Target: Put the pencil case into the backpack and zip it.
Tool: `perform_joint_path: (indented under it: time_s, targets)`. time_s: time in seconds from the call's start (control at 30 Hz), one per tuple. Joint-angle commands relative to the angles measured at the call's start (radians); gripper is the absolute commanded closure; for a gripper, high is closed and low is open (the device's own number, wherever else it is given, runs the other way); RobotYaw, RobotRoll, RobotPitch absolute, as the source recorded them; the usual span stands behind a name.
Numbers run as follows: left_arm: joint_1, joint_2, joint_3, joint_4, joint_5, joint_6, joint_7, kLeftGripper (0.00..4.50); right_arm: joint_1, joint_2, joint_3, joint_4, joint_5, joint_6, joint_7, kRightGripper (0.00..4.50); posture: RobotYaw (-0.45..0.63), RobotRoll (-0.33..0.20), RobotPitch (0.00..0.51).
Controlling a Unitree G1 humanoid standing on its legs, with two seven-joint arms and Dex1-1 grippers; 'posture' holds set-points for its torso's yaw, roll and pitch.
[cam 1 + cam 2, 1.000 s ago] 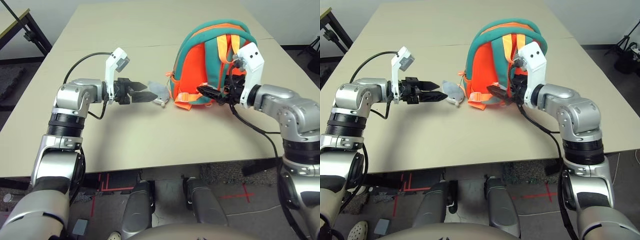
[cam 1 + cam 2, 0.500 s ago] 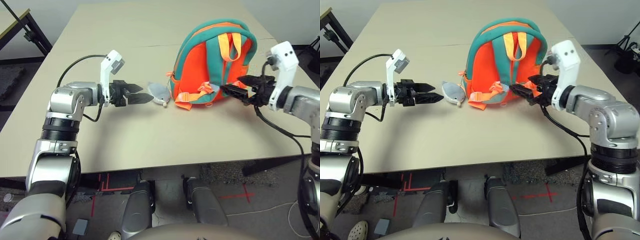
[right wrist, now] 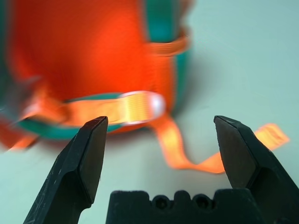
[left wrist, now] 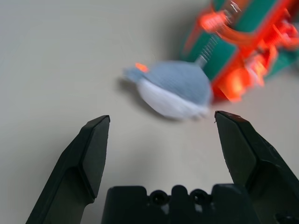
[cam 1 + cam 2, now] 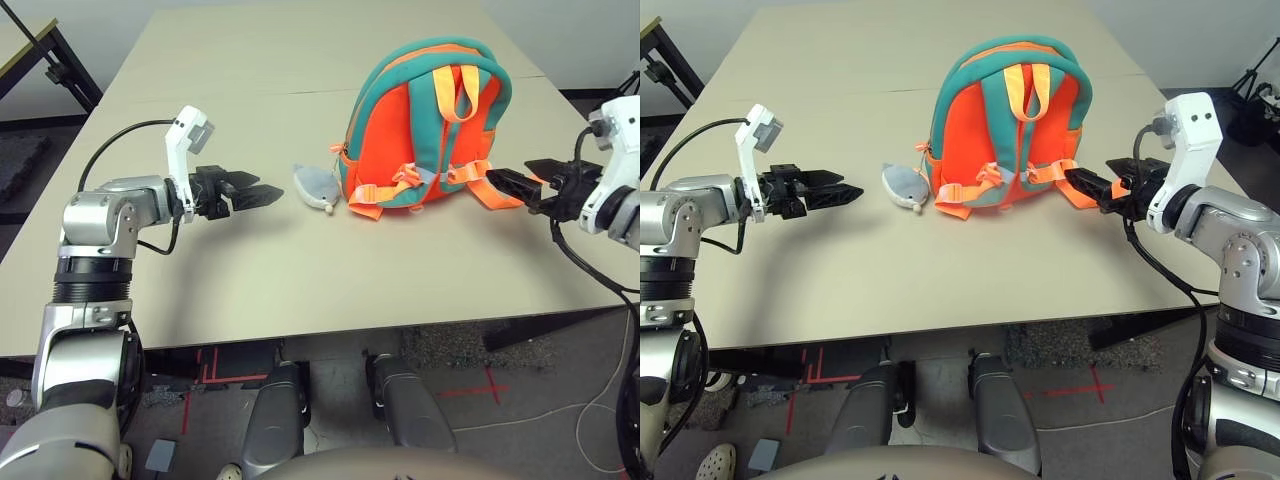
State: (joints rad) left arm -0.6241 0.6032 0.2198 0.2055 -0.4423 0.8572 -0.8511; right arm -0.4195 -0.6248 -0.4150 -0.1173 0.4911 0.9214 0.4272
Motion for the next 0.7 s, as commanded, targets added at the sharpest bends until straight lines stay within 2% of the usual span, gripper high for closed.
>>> perform_joint_path:
  time_s: [0.03,0.2,0.47,0.7]
  targets:
    - [0.060,-0.026,0.071,-0.019,-0.006,-0.071,0.087,0.00,0.010,0.047,-0.040,0.042,-0.022,-0.105,-0.051,0.02,-0.15,0.000,0.145]
    - [0.121,-0.043,0.130,0.012,0.011,-0.194,0.176,0.00,0.009,0.086,-0.058,0.119,-0.056,-0.264,-0.092,0.02,-0.13,0.000,0.148]
    - [0.191,-0.069,0.187,0.077,0.044,-0.402,0.298,0.00,0.011,0.081,-0.045,0.273,-0.152,-0.532,-0.134,0.02,-0.13,0.000,0.151]
    - [0.177,-0.059,0.225,0.192,0.072,-0.566,0.397,0.00,0.026,0.085,-0.042,0.336,-0.158,-0.633,-0.116,0.02,-0.12,0.000,0.160]
